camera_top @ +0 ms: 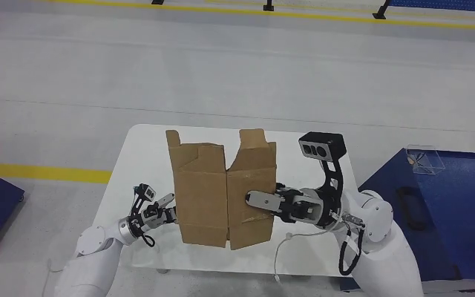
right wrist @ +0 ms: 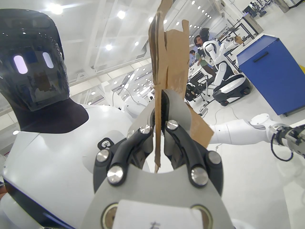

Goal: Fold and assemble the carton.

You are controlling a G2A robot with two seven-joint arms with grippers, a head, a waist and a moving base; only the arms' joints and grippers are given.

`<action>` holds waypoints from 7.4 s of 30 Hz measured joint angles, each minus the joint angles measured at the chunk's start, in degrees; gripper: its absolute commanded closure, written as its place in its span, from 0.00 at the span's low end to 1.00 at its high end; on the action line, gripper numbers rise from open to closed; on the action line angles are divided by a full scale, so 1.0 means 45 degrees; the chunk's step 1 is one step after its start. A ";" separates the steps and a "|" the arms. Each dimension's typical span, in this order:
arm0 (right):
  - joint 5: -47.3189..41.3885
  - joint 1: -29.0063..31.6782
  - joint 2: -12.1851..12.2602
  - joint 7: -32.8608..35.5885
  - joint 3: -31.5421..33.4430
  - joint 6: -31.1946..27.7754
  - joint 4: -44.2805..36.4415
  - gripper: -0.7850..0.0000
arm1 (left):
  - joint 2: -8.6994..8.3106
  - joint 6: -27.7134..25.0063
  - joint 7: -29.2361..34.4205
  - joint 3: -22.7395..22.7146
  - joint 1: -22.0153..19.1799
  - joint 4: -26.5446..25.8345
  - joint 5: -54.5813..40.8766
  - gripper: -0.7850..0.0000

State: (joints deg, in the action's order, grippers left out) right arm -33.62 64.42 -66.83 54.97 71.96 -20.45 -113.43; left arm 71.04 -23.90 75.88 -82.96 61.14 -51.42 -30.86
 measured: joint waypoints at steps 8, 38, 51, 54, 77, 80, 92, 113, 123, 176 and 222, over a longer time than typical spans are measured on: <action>-0.9675 0.1663 -0.0454 0.1756 -0.2122 0.3725 0.2756 1.00 | 0.0000 0.0000 0.0000 0.0000 0.0000 0.0000 0.0000 0.00; -1.1349 0.1053 -0.1576 0.2722 -0.1994 0.2287 0.4580 1.00 | 0.0000 0.0000 0.0000 0.0000 0.0000 0.0000 0.0000 0.00; 0.3398 0.3891 -0.1393 -0.3288 0.2488 -0.8138 0.0738 1.00 | 0.0000 0.0000 0.0000 0.0000 0.0000 0.0000 0.0000 0.00; 0.3862 0.3995 -0.1419 -0.3797 0.2497 -0.8213 0.0685 1.00 | 0.0000 0.0000 0.0000 0.0000 0.0000 0.0000 0.0000 0.00; 1.9823 0.2539 -0.0931 -0.7971 0.7610 -0.8345 -0.4762 1.00 | 0.0000 0.0000 0.0000 0.0000 0.0000 0.0000 0.0000 0.00; 2.3677 0.2373 -0.0532 -1.0796 0.7305 -0.8345 -0.4710 1.00 | 0.0000 0.0000 0.0000 0.0000 0.0000 0.0000 0.0000 0.00; 4.0472 0.4161 0.0750 -2.2230 0.6500 -0.0950 -0.4713 1.00 | 0.0000 0.0000 0.0000 0.0000 0.0000 0.0000 0.0000 0.00; 2.6716 0.5100 0.0832 -2.1688 0.6722 -0.7109 -0.3278 1.00 | 0.0000 0.0000 0.0000 0.0000 0.0000 0.0000 0.0000 0.00; 1.4025 0.4033 0.1911 -1.4486 0.0583 -0.8342 -0.0265 1.00 | 0.0000 0.0000 0.0000 0.0000 0.0000 0.0000 0.0000 0.00; -1.3748 0.4666 0.2147 -0.2019 -0.1784 0.2071 -0.0681 1.00 | 0.0000 0.0000 0.0000 0.0000 0.0000 0.0000 0.0000 0.00; -0.3181 0.0633 0.1465 0.2776 -0.2363 -0.0469 0.8378 1.00 | 0.0658 -0.0175 0.0174 0.4161 -0.0240 -0.3855 0.0063 1.00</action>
State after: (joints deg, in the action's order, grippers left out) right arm -47.94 67.27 -60.24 67.47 61.32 -22.56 -75.73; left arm 74.00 -24.68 76.66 -64.24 60.06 -68.77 -30.58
